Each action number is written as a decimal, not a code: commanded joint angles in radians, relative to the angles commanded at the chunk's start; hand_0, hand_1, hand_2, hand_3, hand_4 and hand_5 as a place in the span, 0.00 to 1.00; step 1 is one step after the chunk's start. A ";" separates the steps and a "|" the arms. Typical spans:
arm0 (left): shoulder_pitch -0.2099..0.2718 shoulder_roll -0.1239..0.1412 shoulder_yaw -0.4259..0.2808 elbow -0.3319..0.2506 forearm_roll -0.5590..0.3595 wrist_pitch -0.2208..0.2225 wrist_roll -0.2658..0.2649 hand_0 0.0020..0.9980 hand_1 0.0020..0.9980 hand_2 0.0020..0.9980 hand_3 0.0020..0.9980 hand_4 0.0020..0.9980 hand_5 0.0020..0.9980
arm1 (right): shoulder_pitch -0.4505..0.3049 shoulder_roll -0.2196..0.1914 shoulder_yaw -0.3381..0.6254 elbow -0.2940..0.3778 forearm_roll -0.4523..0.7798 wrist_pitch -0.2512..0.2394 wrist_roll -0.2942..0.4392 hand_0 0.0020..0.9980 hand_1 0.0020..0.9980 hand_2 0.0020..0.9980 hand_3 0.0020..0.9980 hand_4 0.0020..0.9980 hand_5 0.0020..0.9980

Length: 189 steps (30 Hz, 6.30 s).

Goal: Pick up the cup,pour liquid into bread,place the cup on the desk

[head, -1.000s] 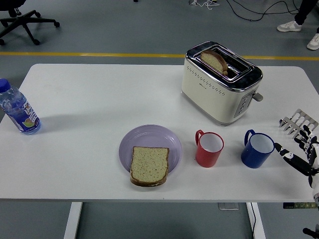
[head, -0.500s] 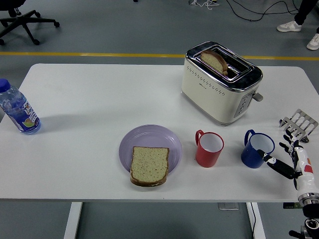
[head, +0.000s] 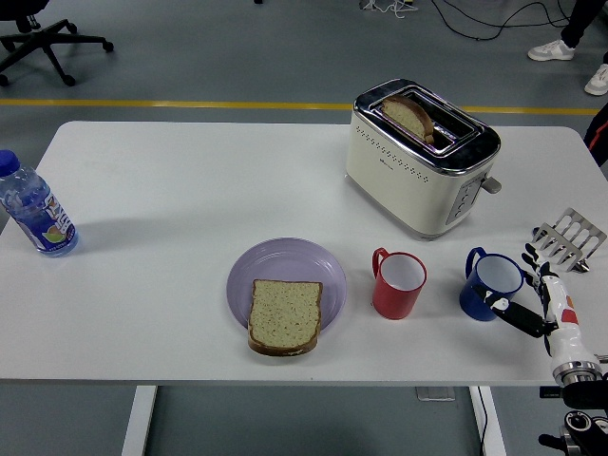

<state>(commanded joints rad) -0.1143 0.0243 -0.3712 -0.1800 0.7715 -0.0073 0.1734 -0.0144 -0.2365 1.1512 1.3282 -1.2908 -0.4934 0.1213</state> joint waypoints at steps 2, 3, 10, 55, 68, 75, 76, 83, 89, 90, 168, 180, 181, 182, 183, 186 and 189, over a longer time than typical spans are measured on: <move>0.000 0.000 -0.003 0.000 0.001 0.000 0.000 0.68 0.74 0.75 0.64 0.40 1.00 | 0.004 0.001 -0.002 -0.011 0.003 0.001 0.001 0.95 0.87 0.95 1.00 1.00 0.23; 0.000 0.000 -0.004 0.000 0.001 0.000 0.000 0.68 0.74 0.75 0.64 0.40 1.00 | 0.004 0.001 -0.002 -0.013 0.004 0.001 0.002 0.95 0.87 0.95 1.00 1.00 0.23; -0.001 -0.001 0.003 0.000 -0.002 0.000 -0.001 0.68 0.74 0.75 0.64 0.41 1.00 | 0.019 0.002 -0.021 -0.042 0.004 0.009 0.009 0.95 0.87 0.95 1.00 1.00 0.24; 0.005 -0.007 0.033 0.000 -0.027 -0.002 -0.006 0.68 0.74 0.75 0.64 0.41 1.00 | 0.101 0.030 -0.073 -0.203 0.068 -0.024 0.059 0.94 0.85 0.94 1.00 1.00 0.24; 0.003 -0.008 0.019 0.000 -0.016 -0.004 -0.004 0.68 0.74 0.75 0.64 0.40 1.00 | 0.123 0.040 -0.076 -0.239 0.063 -0.019 0.066 0.93 0.85 0.93 1.00 1.00 0.25; 0.003 -0.008 0.023 0.000 -0.017 -0.004 -0.004 0.68 0.74 0.75 0.64 0.40 1.00 | 0.130 0.042 -0.077 -0.251 0.075 -0.027 0.076 0.93 0.84 0.93 1.00 1.00 0.25; 0.003 -0.008 0.024 0.000 -0.017 -0.004 -0.004 0.68 0.74 0.75 0.64 0.40 1.00 | 0.131 0.042 -0.077 -0.252 0.076 -0.027 0.077 0.93 0.84 0.93 1.00 1.00 0.25; 0.002 -0.008 0.024 0.000 -0.019 -0.004 -0.004 0.67 0.74 0.75 0.64 0.40 1.00 | 0.137 0.045 -0.077 -0.261 0.085 -0.032 0.081 0.93 0.84 0.93 1.00 1.00 0.25; 0.002 -0.008 0.022 0.000 -0.017 -0.003 -0.004 0.67 0.74 0.75 0.64 0.40 1.00 | 0.143 0.047 -0.081 -0.269 0.104 -0.038 0.088 0.92 0.82 0.92 0.98 1.00 0.25; 0.002 -0.008 0.022 0.000 -0.017 -0.003 -0.004 0.67 0.74 0.75 0.64 0.40 1.00 | 0.144 0.047 -0.082 -0.270 0.107 -0.039 0.090 0.92 0.82 0.92 0.98 1.00 0.25; 0.005 -0.009 0.041 0.000 -0.030 -0.003 -0.008 0.67 0.74 0.75 0.64 0.40 1.00 | 0.063 -0.026 0.189 0.208 -0.153 0.089 -0.212 0.16 0.15 0.43 0.53 0.87 0.14; 0.002 -0.008 0.048 0.000 -0.039 -0.004 -0.009 0.68 0.74 0.75 0.64 0.40 1.00 | 0.117 -0.031 0.107 0.278 -0.153 0.156 -0.312 0.14 0.14 0.43 0.53 0.88 0.15; 0.002 -0.008 0.048 0.000 -0.039 -0.004 -0.009 0.68 0.74 0.75 0.64 0.40 1.00 | 0.122 -0.032 0.100 0.280 -0.152 0.159 -0.316 0.14 0.14 0.43 0.53 0.88 0.15; 0.002 -0.007 0.046 0.000 -0.037 -0.005 -0.008 0.68 0.74 0.75 0.64 0.40 1.00 | 0.133 -0.032 0.083 0.285 -0.148 0.164 -0.324 0.13 0.14 0.43 0.53 0.86 0.12; 0.001 -0.007 0.045 0.000 -0.037 -0.005 -0.008 0.68 0.74 0.75 0.64 0.40 1.00 | 0.135 -0.032 0.079 0.286 -0.147 0.166 -0.326 0.13 0.14 0.43 0.53 0.86 0.12; 0.000 -0.007 0.042 0.000 -0.035 -0.006 -0.008 0.68 0.74 0.75 0.64 0.40 1.00 | 0.158 -0.027 0.047 0.288 -0.153 0.179 -0.344 0.13 0.14 0.43 0.53 0.86 0.12; -0.001 -0.008 0.027 0.000 -0.023 -0.007 -0.005 0.67 0.74 0.75 0.64 0.40 1.00 | 0.179 -0.023 0.020 0.282 -0.153 0.183 -0.353 0.13 0.14 0.43 0.53 0.86 0.12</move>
<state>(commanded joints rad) -0.1156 0.0167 -0.3446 -0.1800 0.7480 -0.0139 0.1683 0.1646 -0.2595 1.1709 1.6102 -1.4434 -0.3100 -0.2317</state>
